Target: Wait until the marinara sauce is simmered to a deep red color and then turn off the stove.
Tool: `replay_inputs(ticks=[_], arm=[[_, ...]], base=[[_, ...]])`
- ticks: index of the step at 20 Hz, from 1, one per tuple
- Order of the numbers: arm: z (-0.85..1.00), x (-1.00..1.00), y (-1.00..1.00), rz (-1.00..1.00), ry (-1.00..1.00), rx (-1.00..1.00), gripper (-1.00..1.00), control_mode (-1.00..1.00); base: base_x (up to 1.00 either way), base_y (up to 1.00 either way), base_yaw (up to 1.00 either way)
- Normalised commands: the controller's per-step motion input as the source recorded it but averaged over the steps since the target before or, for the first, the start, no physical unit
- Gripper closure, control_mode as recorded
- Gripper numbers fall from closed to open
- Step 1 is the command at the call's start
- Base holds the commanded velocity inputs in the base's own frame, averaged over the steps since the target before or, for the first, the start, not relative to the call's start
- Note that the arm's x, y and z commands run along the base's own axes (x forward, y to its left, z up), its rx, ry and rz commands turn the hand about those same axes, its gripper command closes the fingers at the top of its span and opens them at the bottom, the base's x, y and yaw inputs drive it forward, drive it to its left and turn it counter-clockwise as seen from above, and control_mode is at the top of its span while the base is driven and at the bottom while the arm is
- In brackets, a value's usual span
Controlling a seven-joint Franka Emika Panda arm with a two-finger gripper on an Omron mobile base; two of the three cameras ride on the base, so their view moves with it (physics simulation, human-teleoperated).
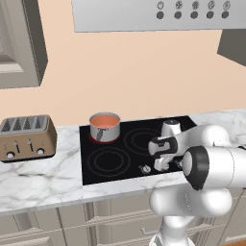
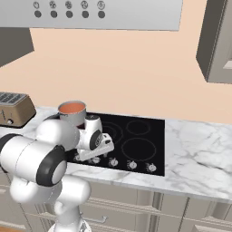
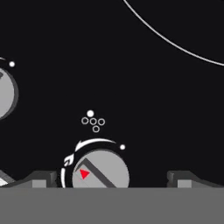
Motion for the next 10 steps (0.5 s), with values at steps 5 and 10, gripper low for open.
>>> replay_inputs(ticks=[5,10], arm=[[0.0,-0.22,0.0,0.0,0.02,0.0,-1.0,-1.0],[0.0,-0.03,0.0,0.0,0.01,0.0,-1.0,-1.0]], base=[[0.0,0.0,0.0],[0.0,0.0,0.0]])
